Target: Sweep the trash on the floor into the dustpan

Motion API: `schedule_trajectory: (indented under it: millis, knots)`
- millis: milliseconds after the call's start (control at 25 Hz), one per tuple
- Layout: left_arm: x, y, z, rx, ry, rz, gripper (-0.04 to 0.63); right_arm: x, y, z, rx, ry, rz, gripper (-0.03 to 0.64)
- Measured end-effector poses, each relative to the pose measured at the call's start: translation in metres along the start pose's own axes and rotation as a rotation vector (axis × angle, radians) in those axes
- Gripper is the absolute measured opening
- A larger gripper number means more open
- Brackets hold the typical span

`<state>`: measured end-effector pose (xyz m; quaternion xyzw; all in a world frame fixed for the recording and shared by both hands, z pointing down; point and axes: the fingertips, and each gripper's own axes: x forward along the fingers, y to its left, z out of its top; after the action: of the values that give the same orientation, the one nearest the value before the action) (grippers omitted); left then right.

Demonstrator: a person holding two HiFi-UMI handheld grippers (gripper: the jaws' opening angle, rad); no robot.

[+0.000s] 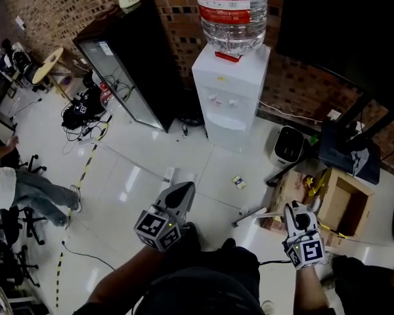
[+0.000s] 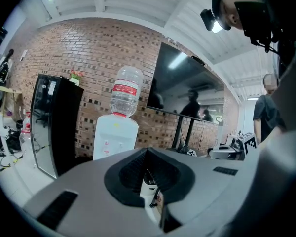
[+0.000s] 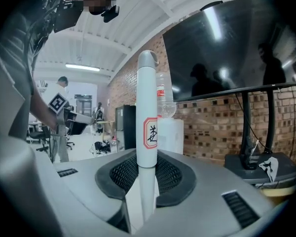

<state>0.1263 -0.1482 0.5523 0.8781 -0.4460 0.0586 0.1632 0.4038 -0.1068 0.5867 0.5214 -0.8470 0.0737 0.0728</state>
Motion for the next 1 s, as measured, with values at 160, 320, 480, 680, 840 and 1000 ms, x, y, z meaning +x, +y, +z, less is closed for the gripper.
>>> schedule_trajectory:
  millis: [160,320,480,680,840,1000]
  knots:
    - [0.014,0.003,-0.016,0.001,0.009,0.017,0.006,0.004,-0.005,-0.028,-0.028,0.048,0.036,0.089]
    - [0.024,0.005,-0.024,0.003,0.015,0.028,0.006,0.012,-0.005,-0.056,-0.061,0.146,0.087,0.089]
    - [0.023,0.018,-0.021,-0.014,-0.003,0.083,0.007,0.043,0.001,-0.066,-0.102,0.156,0.168,0.089]
    - [0.004,0.053,-0.021,-0.027,-0.016,0.158,0.006,0.096,0.033,-0.066,-0.149,0.166,0.283,0.089]
    - [-0.011,0.093,-0.047,-0.031,0.01,0.192,0.006,0.142,0.066,-0.071,-0.197,0.177,0.357,0.089]
    - [-0.042,0.139,-0.053,-0.062,0.015,0.25,0.006,0.186,0.11,-0.077,-0.22,0.196,0.401,0.087]
